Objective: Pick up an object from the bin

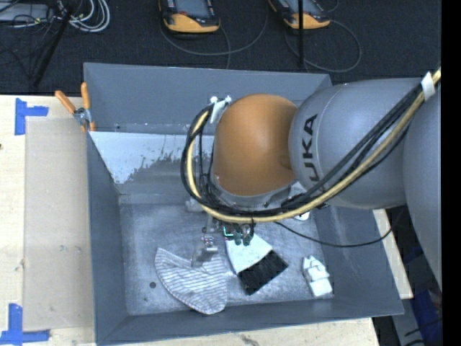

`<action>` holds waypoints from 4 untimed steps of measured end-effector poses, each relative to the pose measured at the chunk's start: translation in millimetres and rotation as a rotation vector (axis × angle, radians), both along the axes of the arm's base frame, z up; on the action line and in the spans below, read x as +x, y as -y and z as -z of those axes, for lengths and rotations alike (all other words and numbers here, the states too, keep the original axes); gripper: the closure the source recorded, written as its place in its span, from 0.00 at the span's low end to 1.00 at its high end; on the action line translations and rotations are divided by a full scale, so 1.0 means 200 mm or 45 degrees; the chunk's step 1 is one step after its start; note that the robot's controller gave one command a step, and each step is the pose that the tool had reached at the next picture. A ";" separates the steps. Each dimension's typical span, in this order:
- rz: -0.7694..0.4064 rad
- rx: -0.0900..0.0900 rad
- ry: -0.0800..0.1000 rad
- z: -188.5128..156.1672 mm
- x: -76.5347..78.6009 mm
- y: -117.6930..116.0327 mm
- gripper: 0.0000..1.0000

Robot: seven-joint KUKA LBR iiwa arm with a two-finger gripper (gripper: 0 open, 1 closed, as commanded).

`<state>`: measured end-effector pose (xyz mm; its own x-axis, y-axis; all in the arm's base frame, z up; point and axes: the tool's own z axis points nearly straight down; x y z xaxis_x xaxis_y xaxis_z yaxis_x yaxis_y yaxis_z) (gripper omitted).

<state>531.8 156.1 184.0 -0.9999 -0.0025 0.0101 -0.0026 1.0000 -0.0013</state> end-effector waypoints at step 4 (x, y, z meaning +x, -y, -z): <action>-0.228 0.004 -0.003 0.55 -0.12 0.12 1.00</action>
Offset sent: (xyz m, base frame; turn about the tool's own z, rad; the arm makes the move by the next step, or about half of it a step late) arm -0.0356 -0.0208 -0.1070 -0.0578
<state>508.7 132.5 74.7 -0.9835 -0.1803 0.0119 -0.1803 0.9836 0.0020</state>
